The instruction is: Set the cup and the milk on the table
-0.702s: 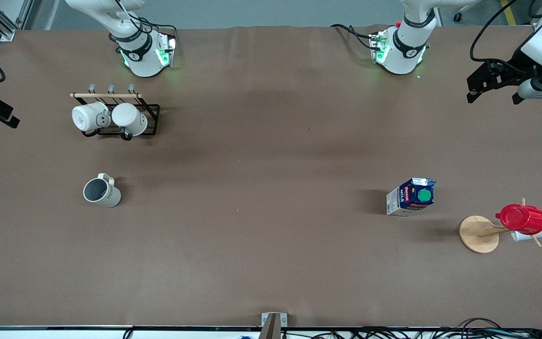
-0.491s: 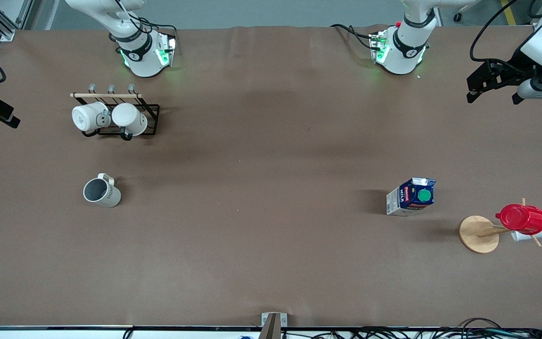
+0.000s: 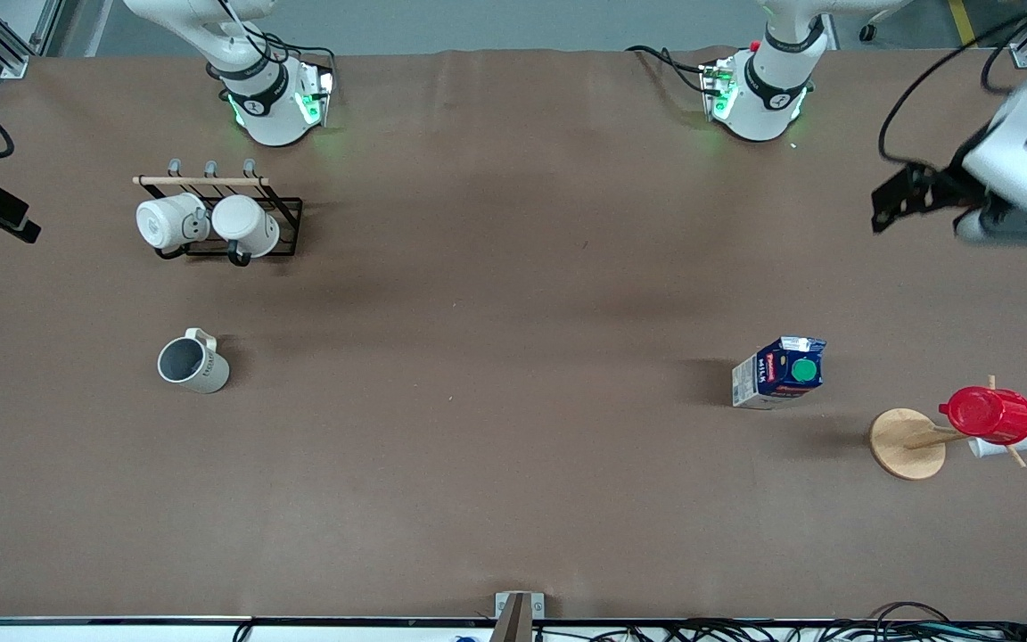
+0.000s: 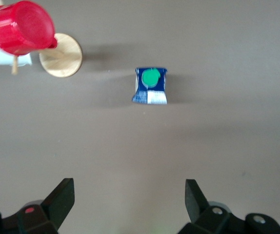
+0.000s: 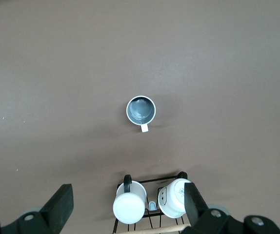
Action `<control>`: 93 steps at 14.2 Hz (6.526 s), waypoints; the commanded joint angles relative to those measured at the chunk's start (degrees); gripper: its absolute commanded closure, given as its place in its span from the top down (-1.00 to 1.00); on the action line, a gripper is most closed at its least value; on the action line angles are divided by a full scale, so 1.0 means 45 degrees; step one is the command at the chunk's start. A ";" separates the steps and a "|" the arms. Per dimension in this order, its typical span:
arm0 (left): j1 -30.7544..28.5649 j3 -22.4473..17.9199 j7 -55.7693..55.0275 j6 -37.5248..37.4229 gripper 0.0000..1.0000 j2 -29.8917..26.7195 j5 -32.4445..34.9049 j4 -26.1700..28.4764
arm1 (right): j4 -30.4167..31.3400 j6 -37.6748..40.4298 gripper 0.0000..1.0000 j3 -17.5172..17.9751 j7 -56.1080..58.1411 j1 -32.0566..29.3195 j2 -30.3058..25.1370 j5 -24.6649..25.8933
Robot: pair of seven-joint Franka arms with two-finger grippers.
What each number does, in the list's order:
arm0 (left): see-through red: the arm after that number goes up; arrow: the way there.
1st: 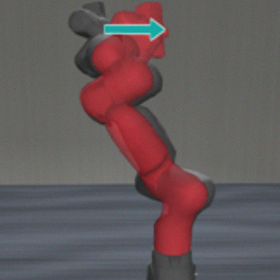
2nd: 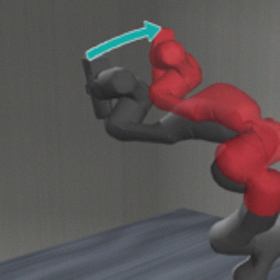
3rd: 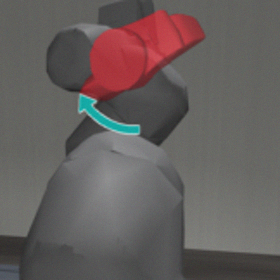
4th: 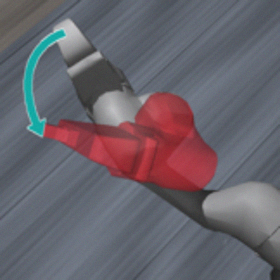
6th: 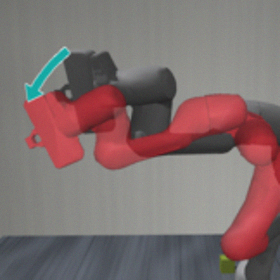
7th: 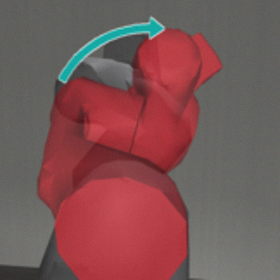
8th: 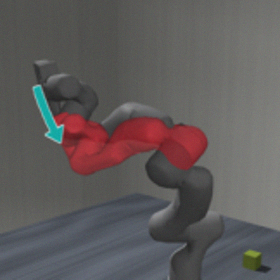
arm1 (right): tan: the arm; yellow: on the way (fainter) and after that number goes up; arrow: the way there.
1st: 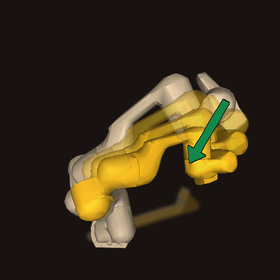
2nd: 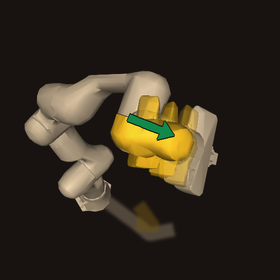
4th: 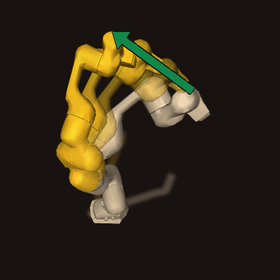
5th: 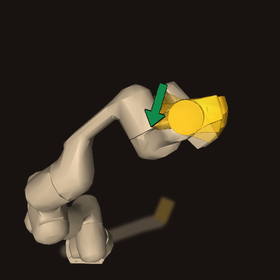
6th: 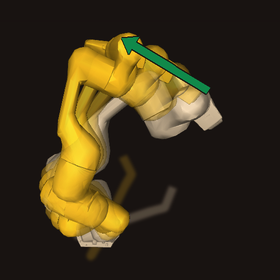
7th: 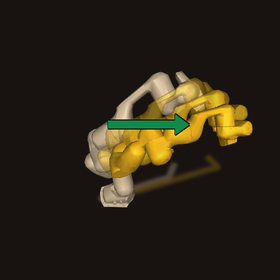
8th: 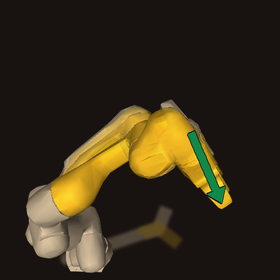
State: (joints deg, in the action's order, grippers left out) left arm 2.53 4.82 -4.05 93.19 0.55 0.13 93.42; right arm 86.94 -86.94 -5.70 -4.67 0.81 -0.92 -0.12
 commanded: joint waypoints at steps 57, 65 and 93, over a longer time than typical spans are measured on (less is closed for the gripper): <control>0.6431 0.2914 -1.2419 0.4994 0.59 0.8940 -0.0069 -0.3962 | 0.5757 -1.0933 -1.00 0.5602 -0.9393 0.1694 0.4931 -0.1164; 0.4929 0.2914 -1.2187 0.3805 1.00 0.7049 -0.0088 -0.4001 | 0.5817 -1.0992 -0.97 0.6012 -0.9373 0.2066 0.5536 -0.0775; -0.1577 0.2760 -0.0571 -0.0866 1.00 0.1969 0.1421 -0.3924 | 0.1952 -0.5333 1.00 0.6426 -0.8752 0.0506 0.3999 -0.0070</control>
State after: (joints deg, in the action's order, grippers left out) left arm -2.06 17.67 -11.62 89.52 11.63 10.27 74.31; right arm 97.98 -115.87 23.73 -45.45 5.34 21.68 -1.15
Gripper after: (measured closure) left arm 0.000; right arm 0.000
